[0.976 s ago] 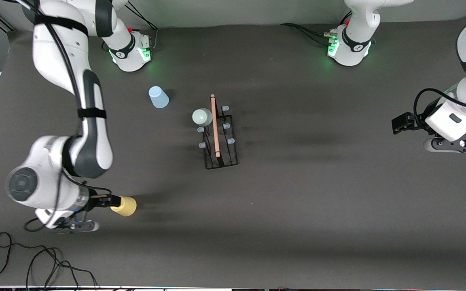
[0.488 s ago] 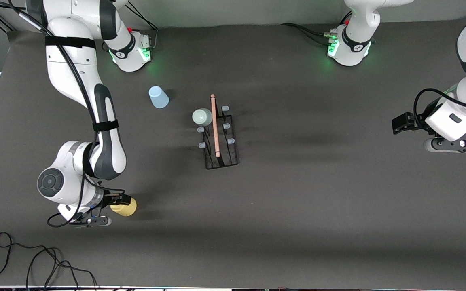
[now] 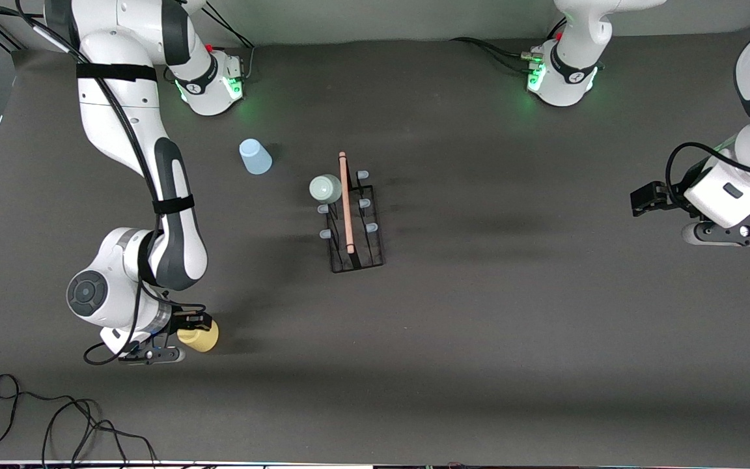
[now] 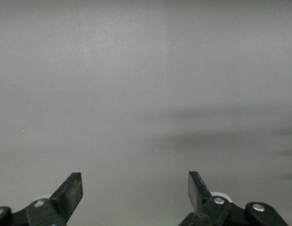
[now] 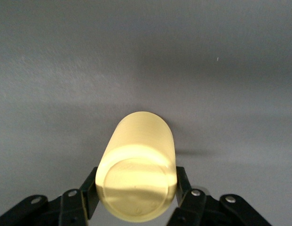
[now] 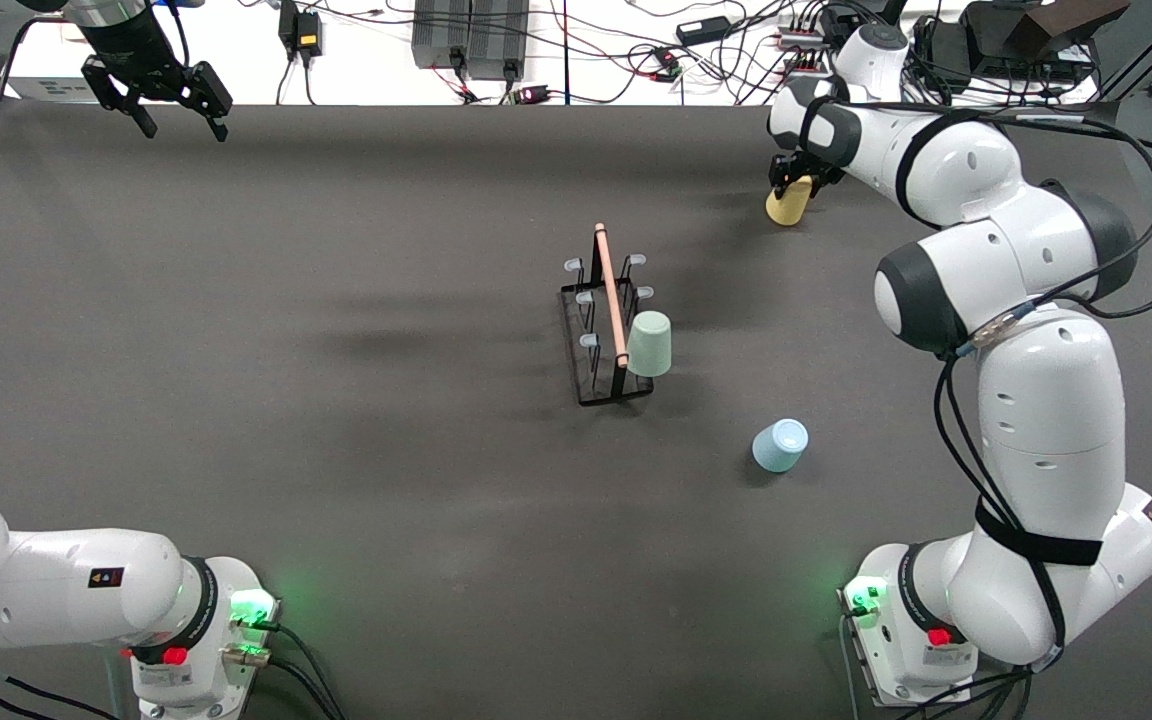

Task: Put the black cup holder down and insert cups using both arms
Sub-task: 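Grasp the yellow cup with the right gripper and lift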

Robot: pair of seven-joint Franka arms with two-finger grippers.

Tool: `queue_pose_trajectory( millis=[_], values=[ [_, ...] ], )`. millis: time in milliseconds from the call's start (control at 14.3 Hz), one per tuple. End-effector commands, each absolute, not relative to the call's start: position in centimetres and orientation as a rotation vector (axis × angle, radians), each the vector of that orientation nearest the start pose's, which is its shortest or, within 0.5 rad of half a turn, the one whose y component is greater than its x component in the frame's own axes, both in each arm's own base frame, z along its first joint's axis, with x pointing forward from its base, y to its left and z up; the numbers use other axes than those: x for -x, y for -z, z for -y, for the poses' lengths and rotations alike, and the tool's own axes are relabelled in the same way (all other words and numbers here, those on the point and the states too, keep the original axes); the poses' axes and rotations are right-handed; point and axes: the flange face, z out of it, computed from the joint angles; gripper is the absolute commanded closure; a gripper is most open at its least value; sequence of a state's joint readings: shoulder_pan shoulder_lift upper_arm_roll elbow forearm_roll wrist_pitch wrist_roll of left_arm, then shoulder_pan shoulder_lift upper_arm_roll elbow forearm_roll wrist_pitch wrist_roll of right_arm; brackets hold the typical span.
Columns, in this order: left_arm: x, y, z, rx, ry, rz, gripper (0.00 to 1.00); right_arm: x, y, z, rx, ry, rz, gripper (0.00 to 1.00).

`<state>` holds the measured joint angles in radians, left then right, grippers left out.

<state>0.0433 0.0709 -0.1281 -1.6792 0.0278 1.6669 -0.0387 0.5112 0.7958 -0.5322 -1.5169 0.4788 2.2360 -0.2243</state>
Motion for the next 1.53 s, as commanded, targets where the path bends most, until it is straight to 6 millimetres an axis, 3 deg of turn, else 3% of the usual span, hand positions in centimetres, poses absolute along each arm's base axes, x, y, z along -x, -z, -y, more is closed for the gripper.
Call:
queue_pose_trajectory(
  millis=[0, 139, 348, 488, 627, 767, 1045, 1185, 1324, 1463],
  values=[
    [-56.9, -54.6, 4.2, 3.111, -0.114, -0.095, 0.0, -71.6, -29.6, -6.5, 3.11, 0.133, 0.165, 0.88],
    [-56.9, -54.6, 4.2, 3.111, -0.114, -0.095, 0.0, -70.8, -34.9, -6.9, 3.115, 0.118, 0.208, 0.99],
    [-56.9, -54.6, 4.2, 3.111, -0.114, -0.095, 0.0, -68.1, -43.8, -6.0, 3.142, 0.028, 0.197, 1.0],
    [-56.9, -54.6, 4.2, 3.111, -0.114, -0.095, 0.0, -66.4, -48.1, -6.9, 3.159, -0.029, 0.16, 1.0],
    [-56.9, -54.6, 4.2, 3.111, -0.114, -0.095, 0.0, -64.7, -51.0, -8.2, 3.146, -0.11, -0.034, 1.0],
    [-56.8, -54.6, 4.2, 3.111, -0.117, -0.095, 0.0, -63.3, -52.1, -12.1, 3.138, -0.151, -0.249, 1.0],
    [-56.8, -54.6, 4.2, 3.111, -0.117, -0.095, 0.0, -59.6, -52.6, -22.9, 3.06, -0.183, -0.814, 1.0],
    [-56.8, -54.6, 4.1, 3.111, -0.117, -0.092, 0.0, -57.5, -52.0, -28.5, 2.99, -0.217, -1.009, 1.0],
    [-56.8, -54.6, 4.2, 3.111, -0.117, -0.095, 0.0, -56.1, -50.9, -32.6, 2.907, -0.238, -1.176, 1.0],
    [-56.8, -54.6, 4.2, 3.111, -0.117, -0.095, 0.0, -54.8, -49.4, -36.0, 2.883, -0.212, -1.235, 1.0]
  ],
)
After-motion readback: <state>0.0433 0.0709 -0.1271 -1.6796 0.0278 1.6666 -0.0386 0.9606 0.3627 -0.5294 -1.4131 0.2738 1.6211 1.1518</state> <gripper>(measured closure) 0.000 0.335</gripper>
